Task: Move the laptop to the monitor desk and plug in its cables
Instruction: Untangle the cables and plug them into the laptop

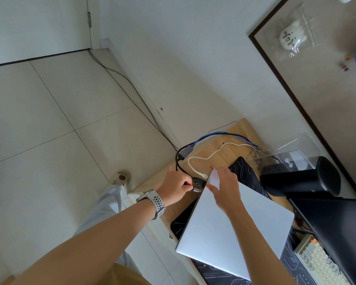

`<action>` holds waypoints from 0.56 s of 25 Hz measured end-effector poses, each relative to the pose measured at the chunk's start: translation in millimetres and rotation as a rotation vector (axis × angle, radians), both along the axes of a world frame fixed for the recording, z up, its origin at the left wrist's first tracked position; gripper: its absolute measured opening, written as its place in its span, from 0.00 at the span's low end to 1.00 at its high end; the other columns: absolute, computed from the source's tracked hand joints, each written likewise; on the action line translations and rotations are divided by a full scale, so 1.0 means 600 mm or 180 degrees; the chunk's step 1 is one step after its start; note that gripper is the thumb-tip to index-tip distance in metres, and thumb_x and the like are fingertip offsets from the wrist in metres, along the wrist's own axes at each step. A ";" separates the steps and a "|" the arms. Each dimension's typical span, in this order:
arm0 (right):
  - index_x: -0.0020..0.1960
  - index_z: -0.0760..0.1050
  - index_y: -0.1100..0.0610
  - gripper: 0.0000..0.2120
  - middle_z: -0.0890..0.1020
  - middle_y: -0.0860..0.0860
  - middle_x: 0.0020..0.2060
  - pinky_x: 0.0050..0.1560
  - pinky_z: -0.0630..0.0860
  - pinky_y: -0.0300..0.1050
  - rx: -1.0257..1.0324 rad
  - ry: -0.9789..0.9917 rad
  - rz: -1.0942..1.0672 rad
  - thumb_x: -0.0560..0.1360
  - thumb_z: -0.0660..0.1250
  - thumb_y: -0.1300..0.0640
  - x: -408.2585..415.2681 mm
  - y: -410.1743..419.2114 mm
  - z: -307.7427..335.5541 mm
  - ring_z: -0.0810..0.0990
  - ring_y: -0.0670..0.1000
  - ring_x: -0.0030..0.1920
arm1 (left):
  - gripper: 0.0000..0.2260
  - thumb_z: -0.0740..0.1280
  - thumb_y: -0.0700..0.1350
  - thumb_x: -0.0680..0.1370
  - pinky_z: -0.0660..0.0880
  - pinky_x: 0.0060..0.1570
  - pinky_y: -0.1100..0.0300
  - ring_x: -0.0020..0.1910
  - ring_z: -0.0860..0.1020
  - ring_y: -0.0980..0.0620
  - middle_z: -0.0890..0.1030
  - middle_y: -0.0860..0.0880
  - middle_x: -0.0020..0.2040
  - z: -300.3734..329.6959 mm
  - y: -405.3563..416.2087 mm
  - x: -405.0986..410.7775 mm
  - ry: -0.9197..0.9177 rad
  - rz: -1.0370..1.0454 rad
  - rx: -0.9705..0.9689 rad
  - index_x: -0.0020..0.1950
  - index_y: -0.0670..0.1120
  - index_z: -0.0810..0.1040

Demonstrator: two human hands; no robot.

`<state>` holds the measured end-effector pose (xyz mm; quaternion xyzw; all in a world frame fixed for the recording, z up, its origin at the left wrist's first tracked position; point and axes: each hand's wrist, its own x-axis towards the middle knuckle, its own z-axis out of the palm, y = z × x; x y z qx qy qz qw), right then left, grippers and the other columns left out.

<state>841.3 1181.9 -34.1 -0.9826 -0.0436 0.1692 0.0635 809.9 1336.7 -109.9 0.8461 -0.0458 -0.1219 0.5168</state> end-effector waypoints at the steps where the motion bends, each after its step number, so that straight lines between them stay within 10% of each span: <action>1: 0.69 0.65 0.52 0.25 0.72 0.50 0.64 0.63 0.64 0.47 0.0016 -0.0003 0.0005 0.74 0.68 0.55 -0.001 0.000 0.000 0.67 0.53 0.64 | 0.11 0.65 0.44 0.78 0.59 0.57 0.58 0.32 0.71 0.57 0.83 0.48 0.37 -0.001 0.000 -0.003 -0.0018 -0.0019 -0.0003 0.38 0.41 0.80; 14: 0.69 0.63 0.51 0.25 0.71 0.49 0.64 0.63 0.65 0.46 -0.0072 -0.0034 0.0016 0.75 0.68 0.56 -0.004 0.003 -0.001 0.66 0.52 0.63 | 0.07 0.65 0.41 0.78 0.56 0.45 0.61 0.41 0.64 0.52 0.83 0.47 0.38 0.003 -0.029 -0.030 -0.0175 0.0879 -0.0148 0.46 0.43 0.83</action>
